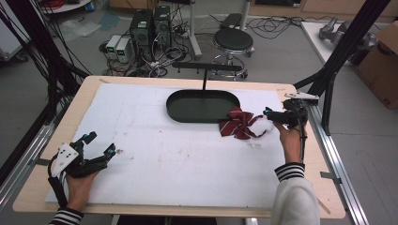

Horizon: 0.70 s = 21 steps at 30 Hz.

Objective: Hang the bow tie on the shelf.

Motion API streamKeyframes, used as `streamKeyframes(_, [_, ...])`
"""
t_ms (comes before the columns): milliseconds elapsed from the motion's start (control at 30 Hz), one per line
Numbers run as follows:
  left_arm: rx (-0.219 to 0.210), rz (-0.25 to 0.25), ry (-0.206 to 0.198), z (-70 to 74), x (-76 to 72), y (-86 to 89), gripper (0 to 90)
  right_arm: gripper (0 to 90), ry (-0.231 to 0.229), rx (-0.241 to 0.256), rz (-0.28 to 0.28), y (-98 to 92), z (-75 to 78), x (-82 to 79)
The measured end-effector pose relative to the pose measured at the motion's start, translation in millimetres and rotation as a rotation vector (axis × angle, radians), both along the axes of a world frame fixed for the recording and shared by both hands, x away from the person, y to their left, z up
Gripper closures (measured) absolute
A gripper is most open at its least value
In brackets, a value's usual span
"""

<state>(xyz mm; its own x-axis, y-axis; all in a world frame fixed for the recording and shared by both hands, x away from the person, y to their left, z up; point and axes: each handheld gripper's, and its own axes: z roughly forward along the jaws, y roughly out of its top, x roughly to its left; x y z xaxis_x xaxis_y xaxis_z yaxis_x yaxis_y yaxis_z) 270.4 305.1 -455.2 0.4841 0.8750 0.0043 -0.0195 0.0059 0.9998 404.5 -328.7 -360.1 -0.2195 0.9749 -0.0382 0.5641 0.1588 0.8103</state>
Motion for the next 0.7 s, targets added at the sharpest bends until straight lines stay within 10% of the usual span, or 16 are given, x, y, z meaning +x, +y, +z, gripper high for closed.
streamKeyframes(700, [-0.001,0.001,-0.005,-0.1,-0.5,0.1,14.8,26.6,0.269,-0.023,-0.072,-15.5,-31.9,37.6])
